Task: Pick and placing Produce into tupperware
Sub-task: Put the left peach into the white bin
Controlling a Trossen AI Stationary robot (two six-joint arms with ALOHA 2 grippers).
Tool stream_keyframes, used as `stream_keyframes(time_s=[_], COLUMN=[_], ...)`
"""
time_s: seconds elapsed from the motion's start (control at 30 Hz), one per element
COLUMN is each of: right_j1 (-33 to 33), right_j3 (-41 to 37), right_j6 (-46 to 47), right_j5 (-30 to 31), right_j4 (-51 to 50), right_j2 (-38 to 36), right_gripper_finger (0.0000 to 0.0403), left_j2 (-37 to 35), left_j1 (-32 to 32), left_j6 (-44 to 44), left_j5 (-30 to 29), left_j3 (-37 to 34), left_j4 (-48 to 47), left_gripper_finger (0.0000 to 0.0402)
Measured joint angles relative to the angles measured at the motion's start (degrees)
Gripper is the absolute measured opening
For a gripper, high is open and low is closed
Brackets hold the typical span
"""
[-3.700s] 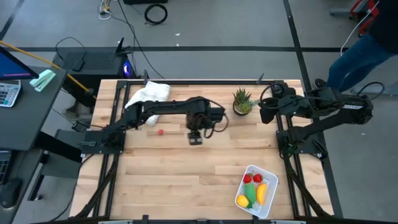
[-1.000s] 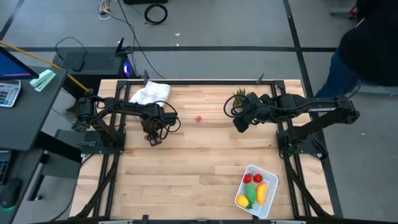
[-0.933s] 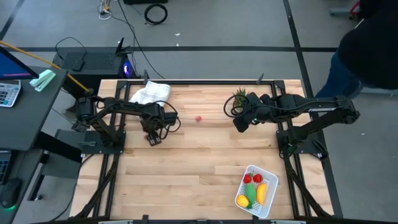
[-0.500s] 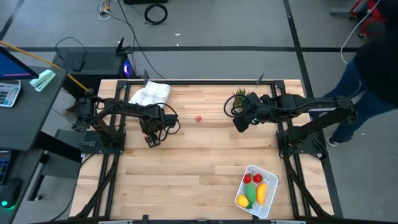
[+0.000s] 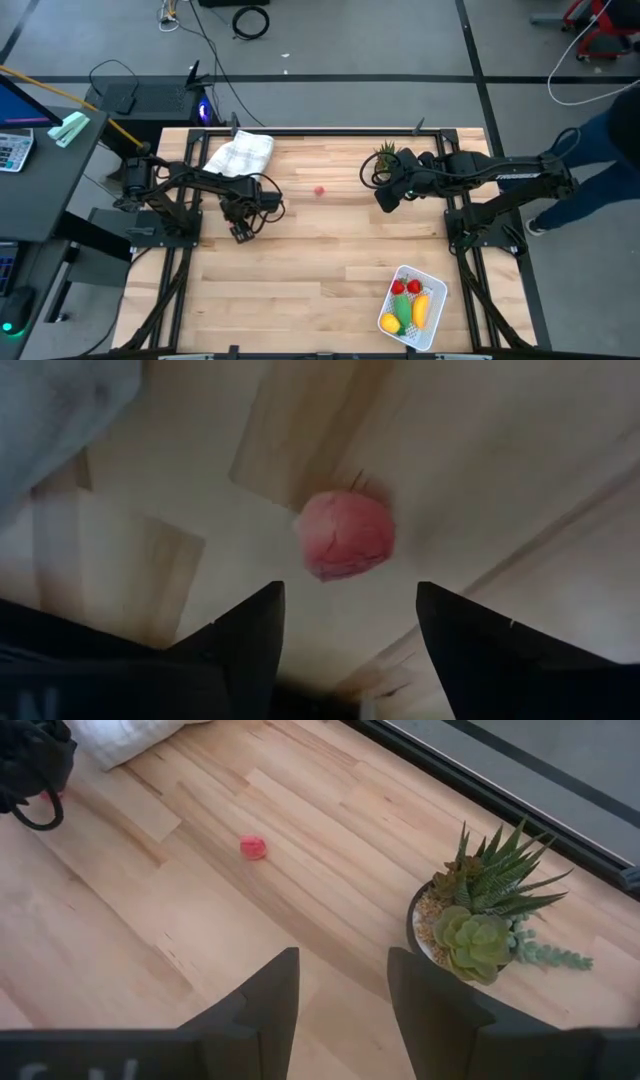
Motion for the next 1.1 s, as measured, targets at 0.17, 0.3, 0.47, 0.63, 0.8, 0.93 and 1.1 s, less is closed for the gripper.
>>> stream_keyframes(time_s=[0.17,0.3,0.47,0.63,0.8,0.93,1.1], right_j1=[-0.02,-0.02,-0.02,-0.02,-0.02,-0.02,-0.07], right_j3=[0.00,0.00,0.00,0.00,0.00,0.00,0.00], right_j6=[-0.11,-0.09,0.33,0.52,0.52,0.55,0.56], right_j5=[0.67,0.74,0.75,0.76,0.78,0.80,0.84], right_j4=[0.00,0.00,0.00,0.00,0.00,0.02,0.02], right_j2=[0.00,0.00,0.00,0.00,0.00,0.00,0.00], right_gripper_finger=[0.0162,0.0162,0.0162,0.0162,0.0162,0.0162,0.0162], left_j2=[0.00,0.00,0.00,0.00,0.00,0.00,0.02], left_j1=[0.02,0.02,0.02,0.02,0.03,-0.01,-2.45], left_j6=[-0.19,-0.86,-1.22,-1.32,-1.32,-2.06,-2.76], left_j5=[-0.31,-0.32,-0.35,-0.31,-0.35,2.18,8.48], left_j3=[-0.74,-0.76,-0.76,-0.76,-0.76,-0.21,6.42], left_j4=[1.72,4.29,5.92,5.47,5.01,4.86,7.16], left_gripper_finger=[0.0223,0.0218,0.0216,0.0197,0.0152,0.0092,0.0032])
